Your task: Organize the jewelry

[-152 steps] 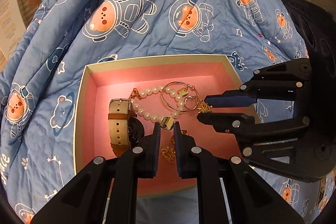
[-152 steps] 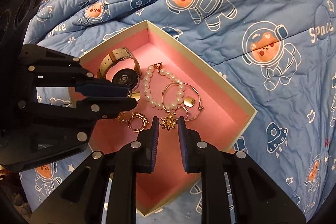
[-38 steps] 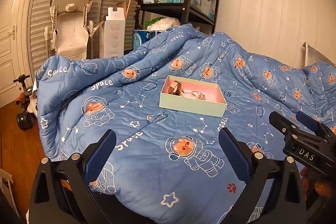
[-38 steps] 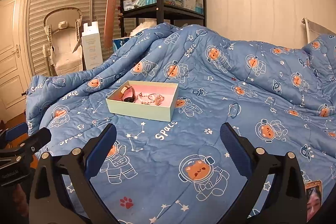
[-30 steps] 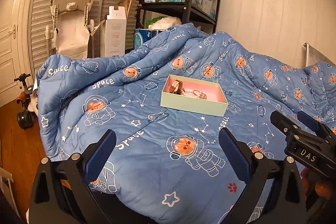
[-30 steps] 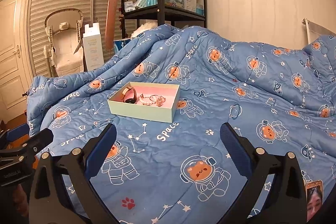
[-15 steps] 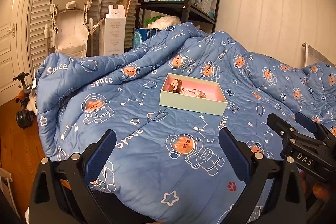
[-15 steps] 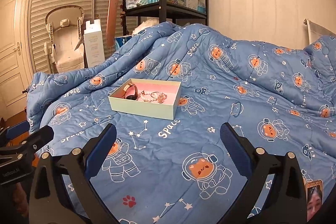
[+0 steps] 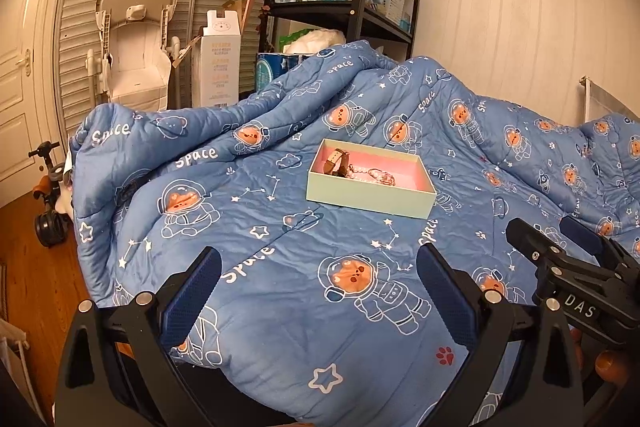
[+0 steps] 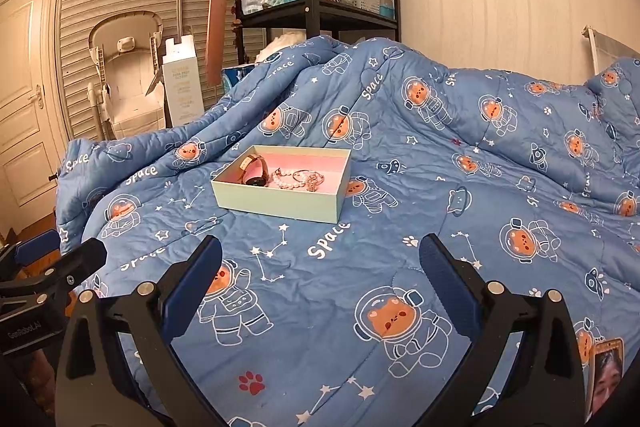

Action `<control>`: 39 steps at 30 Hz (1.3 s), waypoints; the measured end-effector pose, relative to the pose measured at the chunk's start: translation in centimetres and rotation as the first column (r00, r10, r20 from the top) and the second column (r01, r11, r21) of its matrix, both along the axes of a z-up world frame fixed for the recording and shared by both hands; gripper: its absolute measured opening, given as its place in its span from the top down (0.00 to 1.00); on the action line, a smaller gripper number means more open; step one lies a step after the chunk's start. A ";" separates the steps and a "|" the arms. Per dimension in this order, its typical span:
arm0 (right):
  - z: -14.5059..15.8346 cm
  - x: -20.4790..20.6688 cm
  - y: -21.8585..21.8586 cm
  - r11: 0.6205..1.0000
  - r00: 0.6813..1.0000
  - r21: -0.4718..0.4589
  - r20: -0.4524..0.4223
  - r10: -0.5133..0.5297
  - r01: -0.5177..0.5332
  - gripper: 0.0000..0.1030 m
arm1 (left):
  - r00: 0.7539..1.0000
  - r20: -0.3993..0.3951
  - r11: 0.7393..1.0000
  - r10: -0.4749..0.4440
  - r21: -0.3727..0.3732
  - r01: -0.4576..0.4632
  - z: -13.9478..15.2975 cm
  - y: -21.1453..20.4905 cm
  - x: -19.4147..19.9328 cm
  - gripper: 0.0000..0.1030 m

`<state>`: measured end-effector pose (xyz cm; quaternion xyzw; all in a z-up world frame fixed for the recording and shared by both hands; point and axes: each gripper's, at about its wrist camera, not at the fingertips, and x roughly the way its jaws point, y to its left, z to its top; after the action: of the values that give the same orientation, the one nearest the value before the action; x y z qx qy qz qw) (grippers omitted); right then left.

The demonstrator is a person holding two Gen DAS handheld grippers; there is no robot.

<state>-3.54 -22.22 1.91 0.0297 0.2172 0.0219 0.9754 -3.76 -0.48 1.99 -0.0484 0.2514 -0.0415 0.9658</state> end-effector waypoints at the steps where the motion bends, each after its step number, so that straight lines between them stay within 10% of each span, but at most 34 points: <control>1: 0.0 0.0 0.0 1.000 1.000 -0.003 0.000 0.000 0.000 0.06 | 1.000 -0.001 1.000 0.000 -0.001 0.000 0.0 0.0 0.0 0.07; 39: -0.6 0.5 -0.2 0.999 0.999 -0.016 -0.025 -0.030 0.030 0.06 | 1.000 0.007 1.000 0.005 -0.017 -0.005 0.0 0.5 0.0 0.07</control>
<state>-3.08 -22.46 1.31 0.0256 0.2291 0.0051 0.9730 -3.76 0.04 1.97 -0.0572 0.2473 -0.0415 0.9664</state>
